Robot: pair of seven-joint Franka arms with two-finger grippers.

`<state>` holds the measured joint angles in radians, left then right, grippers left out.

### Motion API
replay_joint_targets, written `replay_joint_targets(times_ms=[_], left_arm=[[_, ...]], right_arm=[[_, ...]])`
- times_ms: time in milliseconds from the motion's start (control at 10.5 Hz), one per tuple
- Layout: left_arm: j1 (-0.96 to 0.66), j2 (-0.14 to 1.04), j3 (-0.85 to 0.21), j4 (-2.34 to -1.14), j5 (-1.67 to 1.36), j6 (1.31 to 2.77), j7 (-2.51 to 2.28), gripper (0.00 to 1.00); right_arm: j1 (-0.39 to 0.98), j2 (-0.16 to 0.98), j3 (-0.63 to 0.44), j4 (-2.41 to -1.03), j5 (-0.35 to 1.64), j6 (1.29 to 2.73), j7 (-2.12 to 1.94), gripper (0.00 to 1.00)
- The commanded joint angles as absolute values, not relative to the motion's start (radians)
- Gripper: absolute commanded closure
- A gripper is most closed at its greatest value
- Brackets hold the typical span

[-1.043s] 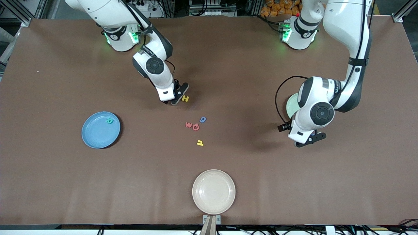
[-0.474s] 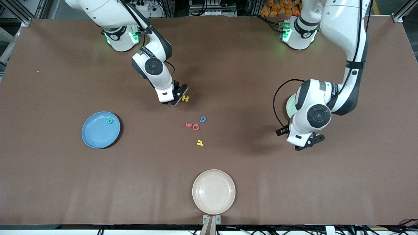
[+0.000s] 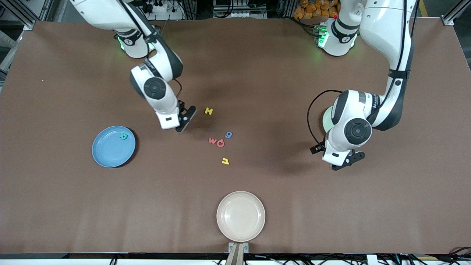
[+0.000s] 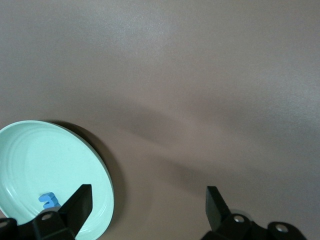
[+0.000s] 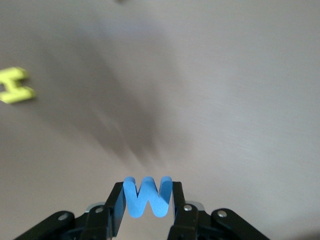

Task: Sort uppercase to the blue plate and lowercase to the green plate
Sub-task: 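Carry the blue W to the blue plate and open the right gripper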

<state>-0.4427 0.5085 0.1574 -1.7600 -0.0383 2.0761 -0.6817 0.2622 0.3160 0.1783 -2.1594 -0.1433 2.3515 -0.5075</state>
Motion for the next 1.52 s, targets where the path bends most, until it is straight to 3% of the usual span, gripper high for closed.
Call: replay_joint_targets(times_ms=[0,284,474,853,1138,1233,1422], left_arm=[[-0.465,0.523,0.161,-1.744,-0.063,2.077,-0.701,0.00],[-0.471,0.531,0.161,-1.740,-0.061,2.105,-0.756,0.00],[-0.503,0.558,0.161,-1.672,-0.061,2.105,-0.834,0.00],[-0.558,0.572,0.158,-1.669,-0.058,2.105,-1.030,0.00],[-0.545,0.583,0.158,-1.649,-0.064,2.103,-1.074,0.00],[-0.546,0.587,0.158,-1.651,-0.084,2.103,-1.087,0.00],[-0.555,0.606,0.158,-1.648,-0.101,2.103,-1.158,0.00]], right_arm=[[0.258,0.317,0.048,-2.115,-0.149,2.329,-0.705,0.66],[0.187,0.327,-0.049,-2.080,-0.152,2.333,-0.903,0.66],[0.150,0.360,-0.116,-2.034,-0.153,2.335,-1.004,0.66],[0.097,0.446,-0.133,-2.034,-0.156,2.388,-1.014,0.65],[0.081,0.477,-0.133,-2.037,-0.152,2.425,-1.014,0.48],[0.078,0.479,-0.133,-2.037,-0.149,2.427,-1.012,0.35],[0.080,0.474,-0.132,-2.034,-0.147,2.418,-1.011,0.35]])
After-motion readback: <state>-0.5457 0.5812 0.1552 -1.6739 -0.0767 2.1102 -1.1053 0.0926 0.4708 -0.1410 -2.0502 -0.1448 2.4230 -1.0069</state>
